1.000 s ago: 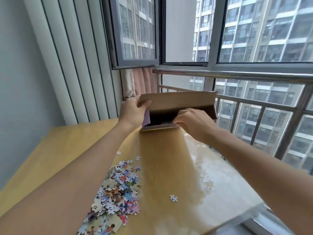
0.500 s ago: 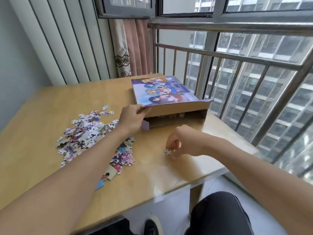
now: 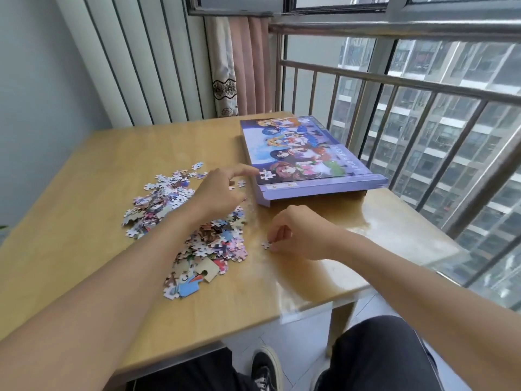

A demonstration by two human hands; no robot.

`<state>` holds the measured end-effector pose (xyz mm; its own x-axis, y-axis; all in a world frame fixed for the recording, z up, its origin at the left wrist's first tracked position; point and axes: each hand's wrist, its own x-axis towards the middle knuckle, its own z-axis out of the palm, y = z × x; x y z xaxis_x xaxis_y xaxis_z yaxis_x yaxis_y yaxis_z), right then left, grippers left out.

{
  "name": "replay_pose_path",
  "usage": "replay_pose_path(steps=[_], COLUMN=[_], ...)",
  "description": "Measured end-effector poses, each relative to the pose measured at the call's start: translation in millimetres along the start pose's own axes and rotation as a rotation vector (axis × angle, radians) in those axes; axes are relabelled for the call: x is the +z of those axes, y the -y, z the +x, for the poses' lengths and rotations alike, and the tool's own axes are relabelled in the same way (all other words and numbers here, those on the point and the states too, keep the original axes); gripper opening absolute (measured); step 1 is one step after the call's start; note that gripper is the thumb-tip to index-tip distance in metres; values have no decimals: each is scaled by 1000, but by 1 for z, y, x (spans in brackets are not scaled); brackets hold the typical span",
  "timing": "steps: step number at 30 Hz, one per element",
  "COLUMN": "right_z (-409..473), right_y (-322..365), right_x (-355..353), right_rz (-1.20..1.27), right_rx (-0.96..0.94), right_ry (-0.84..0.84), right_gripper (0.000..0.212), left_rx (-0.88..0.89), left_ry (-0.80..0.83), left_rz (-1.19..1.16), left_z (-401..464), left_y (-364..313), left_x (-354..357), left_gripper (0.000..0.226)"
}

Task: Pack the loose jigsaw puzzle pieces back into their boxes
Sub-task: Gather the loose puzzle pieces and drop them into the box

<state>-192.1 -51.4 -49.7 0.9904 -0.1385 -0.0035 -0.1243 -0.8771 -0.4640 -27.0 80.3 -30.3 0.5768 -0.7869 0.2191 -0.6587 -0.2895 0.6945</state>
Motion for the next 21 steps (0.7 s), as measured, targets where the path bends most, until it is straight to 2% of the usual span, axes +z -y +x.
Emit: replay_pose_path(steps=[4,6,7,9,11,13,15,21], right_z=[29,42,45,53,60,65,70,93], right_y=[29,41,43,50,57,69,81,106], right_x=[22,29,29,26,21,18,19,18], right_rz=[31,28,15,24,51,111,204,400], right_rx=[-40,-31,-7,80,188,288,385,523], right_ry=[-110,-137,-153,-195,-223,-134,-44,76], right_gripper=[6,8,12,22,27,38,46,52], left_rx=[-31,-73,-98,-159,-253,-334,-349,-264], left_ry=[-210,-255,-253,-195,-77,44,110,45], left_rz=[-24,50,104,274,416,492,532,481], left_z=[-21,-38,-47,-72,-99,-119,-127,-124], left_y=[17,31,36,52,64,76,82,86], left_x=[-35,-53,-58,-69,-73,-69,-60,-52], left_gripper=[33,23,25,53,101,131,136,122])
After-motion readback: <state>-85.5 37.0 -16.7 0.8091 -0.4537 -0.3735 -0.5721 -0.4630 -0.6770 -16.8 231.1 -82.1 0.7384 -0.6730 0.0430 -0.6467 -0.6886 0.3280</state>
